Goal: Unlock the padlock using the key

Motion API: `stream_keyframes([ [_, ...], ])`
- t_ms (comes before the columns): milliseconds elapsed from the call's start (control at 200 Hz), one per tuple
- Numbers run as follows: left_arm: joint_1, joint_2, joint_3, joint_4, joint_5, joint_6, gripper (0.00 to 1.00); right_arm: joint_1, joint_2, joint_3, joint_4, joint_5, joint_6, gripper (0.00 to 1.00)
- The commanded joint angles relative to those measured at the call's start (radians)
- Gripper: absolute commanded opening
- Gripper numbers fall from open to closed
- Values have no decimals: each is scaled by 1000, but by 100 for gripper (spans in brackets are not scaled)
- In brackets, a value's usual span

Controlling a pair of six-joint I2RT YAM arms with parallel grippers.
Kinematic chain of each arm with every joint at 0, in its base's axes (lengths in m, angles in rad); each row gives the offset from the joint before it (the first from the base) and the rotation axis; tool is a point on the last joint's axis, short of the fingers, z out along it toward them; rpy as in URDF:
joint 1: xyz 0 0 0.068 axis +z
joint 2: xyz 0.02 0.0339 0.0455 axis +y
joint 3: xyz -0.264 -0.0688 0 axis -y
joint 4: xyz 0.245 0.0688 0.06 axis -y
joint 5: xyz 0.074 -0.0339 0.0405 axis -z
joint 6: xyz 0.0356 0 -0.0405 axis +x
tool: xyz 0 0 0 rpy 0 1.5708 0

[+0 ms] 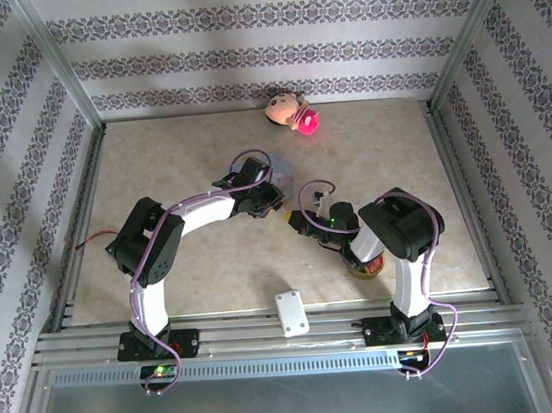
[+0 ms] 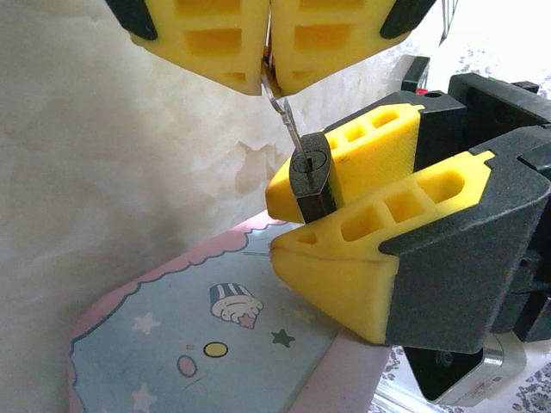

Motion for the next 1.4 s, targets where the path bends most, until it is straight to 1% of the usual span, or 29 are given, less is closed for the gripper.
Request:
stream_keyframes([
  [0,-21,-58,-8,3,107,-33,4,-10,7,20,52,-26,-7,0],
  [160,-21,-70,-19,18,98,-54,3,-12,-3,7,52,-21,-6,0],
  [425,-20,-66,-40,66,111,-98,3,18,-38,-25,26,46,-26,0],
  [745,-11,-64,-49,83,99,-110,3,41,-24,-50,27,72,-30,0],
  [839,-7,-67,-52,89,99,-111,3,34,-27,-66,37,65,-17,0],
  [979,-4,-75,-60,89,106,-105,3,-12,-39,-80,52,13,10,0],
  [1164,2,-92,-80,95,108,-111,3,-43,-54,-80,51,-38,23,0],
  [1394,6,-79,-70,89,112,-118,3,-32,-70,-108,52,-45,11,0],
])
